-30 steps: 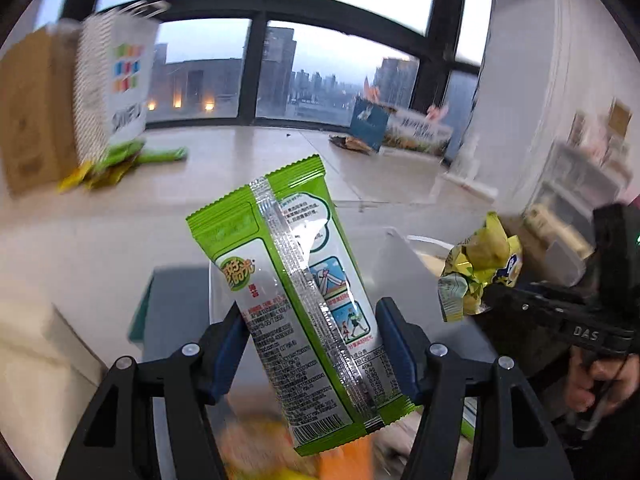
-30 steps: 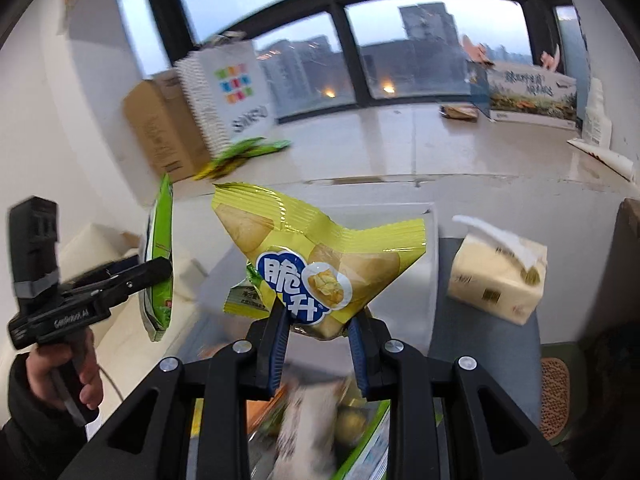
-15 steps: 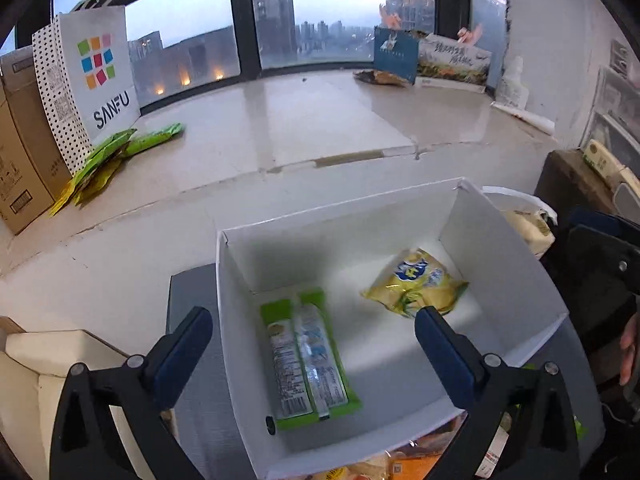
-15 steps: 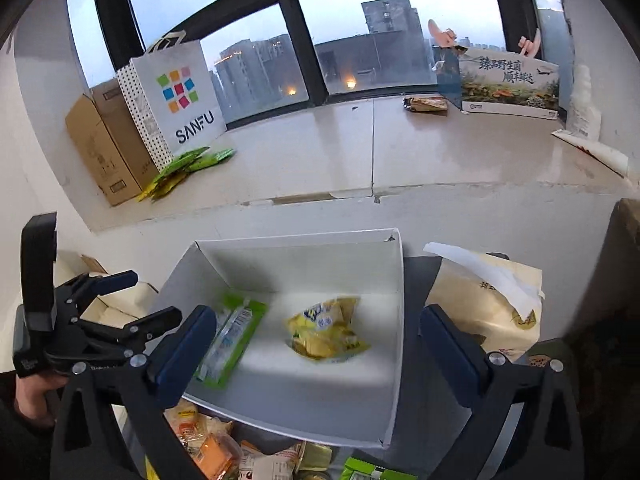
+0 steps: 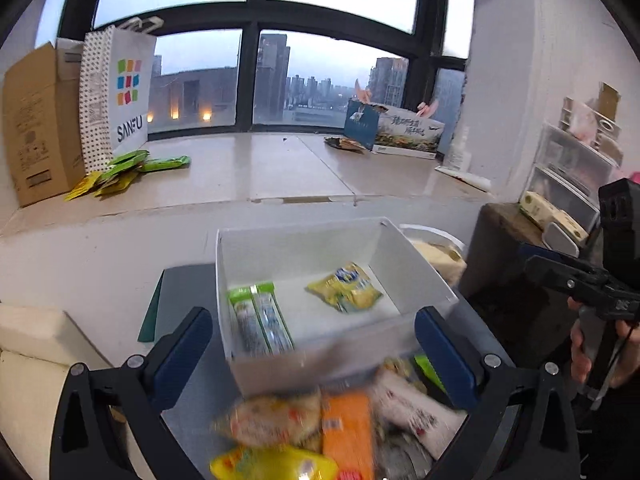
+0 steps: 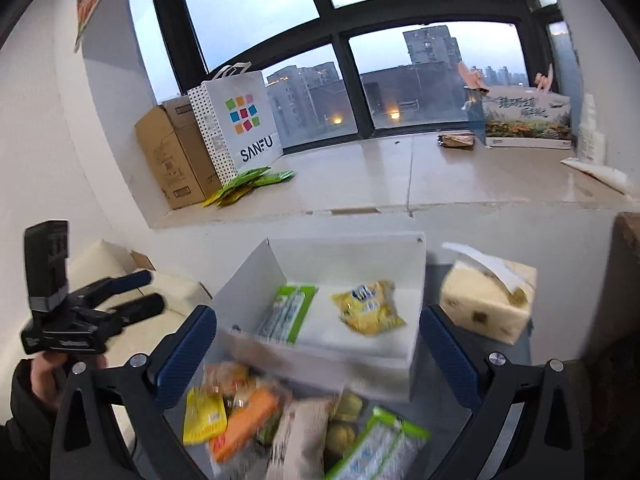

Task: Organize snacks
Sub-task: 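Grasp the green-and-white noodle packet with the right gripper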

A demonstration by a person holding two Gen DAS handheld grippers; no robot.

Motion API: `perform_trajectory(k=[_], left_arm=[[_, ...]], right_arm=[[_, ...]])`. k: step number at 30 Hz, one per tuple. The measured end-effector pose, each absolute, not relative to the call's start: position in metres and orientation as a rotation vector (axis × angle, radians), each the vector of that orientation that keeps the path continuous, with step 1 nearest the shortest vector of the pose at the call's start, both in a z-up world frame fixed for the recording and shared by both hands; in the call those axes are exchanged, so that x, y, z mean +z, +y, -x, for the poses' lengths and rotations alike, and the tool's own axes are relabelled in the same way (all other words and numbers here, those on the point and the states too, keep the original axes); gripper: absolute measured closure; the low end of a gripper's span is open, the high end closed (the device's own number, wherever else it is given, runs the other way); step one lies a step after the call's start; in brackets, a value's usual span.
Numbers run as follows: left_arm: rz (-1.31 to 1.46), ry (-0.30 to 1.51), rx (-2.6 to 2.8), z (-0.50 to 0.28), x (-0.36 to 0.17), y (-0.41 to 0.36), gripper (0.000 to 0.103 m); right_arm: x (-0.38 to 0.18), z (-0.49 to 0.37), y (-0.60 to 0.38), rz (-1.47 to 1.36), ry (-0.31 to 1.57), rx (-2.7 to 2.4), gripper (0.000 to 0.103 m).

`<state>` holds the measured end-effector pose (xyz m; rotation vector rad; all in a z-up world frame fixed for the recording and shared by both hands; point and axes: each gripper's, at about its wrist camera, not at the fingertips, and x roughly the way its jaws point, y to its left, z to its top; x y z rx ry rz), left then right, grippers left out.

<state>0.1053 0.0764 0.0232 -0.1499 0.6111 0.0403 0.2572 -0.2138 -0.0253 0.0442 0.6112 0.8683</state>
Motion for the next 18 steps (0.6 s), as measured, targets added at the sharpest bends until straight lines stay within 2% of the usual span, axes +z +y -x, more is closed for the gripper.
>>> perform_trajectory(k=[7, 12, 18], left_arm=[[0.191, 0.600, 0.014, -0.030, -0.006, 0.053, 0.000], [0.344, 0.622, -0.057, -0.001, -0.034, 0.053, 0.000], [0.339, 0.649, -0.006, 0.006, -0.041, 0.053, 0.000]], right_arm=[[-0.057, -0.197, -0.257, 0.047, 0.618, 0.768, 0.000], [-0.106, -0.185, -0.282, -0.039, 0.783, 0.742, 0.000], [-0.141, -0.205, -0.276, -0.098, 0.937, 0.729, 0.000]])
